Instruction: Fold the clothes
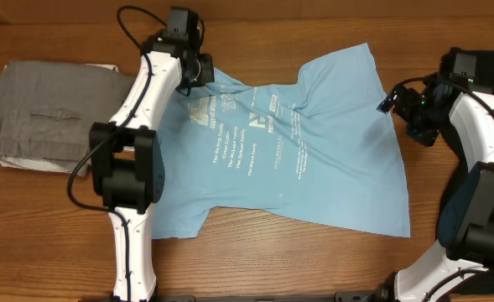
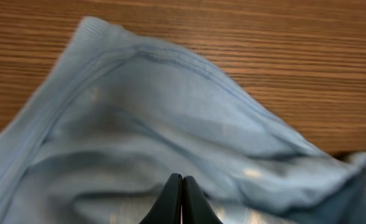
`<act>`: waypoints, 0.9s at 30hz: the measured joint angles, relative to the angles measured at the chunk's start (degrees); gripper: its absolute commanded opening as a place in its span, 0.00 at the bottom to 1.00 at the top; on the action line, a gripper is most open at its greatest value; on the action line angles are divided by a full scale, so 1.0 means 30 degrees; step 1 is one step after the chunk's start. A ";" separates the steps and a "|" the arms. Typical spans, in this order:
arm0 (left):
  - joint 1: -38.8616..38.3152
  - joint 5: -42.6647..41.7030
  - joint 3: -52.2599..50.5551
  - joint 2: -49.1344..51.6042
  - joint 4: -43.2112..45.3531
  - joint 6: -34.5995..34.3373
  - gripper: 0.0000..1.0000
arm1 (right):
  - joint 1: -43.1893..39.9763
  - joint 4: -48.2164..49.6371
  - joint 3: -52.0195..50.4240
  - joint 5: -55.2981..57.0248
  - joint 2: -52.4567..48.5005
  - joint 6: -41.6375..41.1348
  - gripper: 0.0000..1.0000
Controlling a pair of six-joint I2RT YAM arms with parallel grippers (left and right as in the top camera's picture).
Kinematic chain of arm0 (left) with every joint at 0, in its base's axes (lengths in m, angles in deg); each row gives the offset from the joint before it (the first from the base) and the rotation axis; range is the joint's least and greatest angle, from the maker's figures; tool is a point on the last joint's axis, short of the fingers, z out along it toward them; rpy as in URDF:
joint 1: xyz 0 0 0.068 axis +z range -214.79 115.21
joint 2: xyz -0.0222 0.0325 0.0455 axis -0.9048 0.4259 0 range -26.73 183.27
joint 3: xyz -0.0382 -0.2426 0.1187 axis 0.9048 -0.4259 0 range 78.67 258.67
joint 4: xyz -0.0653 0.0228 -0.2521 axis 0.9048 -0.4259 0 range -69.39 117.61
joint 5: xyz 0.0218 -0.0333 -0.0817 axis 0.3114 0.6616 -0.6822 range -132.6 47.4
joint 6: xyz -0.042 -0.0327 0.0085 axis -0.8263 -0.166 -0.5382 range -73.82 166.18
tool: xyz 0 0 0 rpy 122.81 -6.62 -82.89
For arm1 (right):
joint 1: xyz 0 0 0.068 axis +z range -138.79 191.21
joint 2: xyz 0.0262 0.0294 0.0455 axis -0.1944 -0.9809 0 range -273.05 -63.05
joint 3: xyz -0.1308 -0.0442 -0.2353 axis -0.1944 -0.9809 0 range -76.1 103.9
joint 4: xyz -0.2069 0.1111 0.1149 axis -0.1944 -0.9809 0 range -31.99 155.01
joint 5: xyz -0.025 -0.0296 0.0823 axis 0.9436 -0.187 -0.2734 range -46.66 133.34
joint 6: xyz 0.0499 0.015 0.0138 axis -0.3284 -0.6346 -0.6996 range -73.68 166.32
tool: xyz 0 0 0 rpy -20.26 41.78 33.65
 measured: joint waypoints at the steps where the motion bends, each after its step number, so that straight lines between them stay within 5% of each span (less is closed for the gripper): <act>1: 0.0000 -0.0044 0.0000 0.0277 0.0160 0.0000 0.05 | -0.0007 -0.0007 0.0000 -0.0007 0.0000 0.0000 1.00; 11: -0.0036 -0.0510 0.0408 0.2018 -0.1195 0.0073 0.04 | 0.0000 0.0007 0.0000 -0.0007 0.0000 0.0015 1.00; 20: -0.0182 -0.1078 0.0823 0.2011 -0.7723 0.0656 0.04 | 0.0000 0.0000 0.0000 -0.0007 0.0000 0.0000 1.00; 27: -0.0576 -0.0765 0.0721 0.1996 -0.9296 0.1654 0.04 | 0.0000 -0.0007 0.0000 -0.0007 0.0000 0.0000 1.00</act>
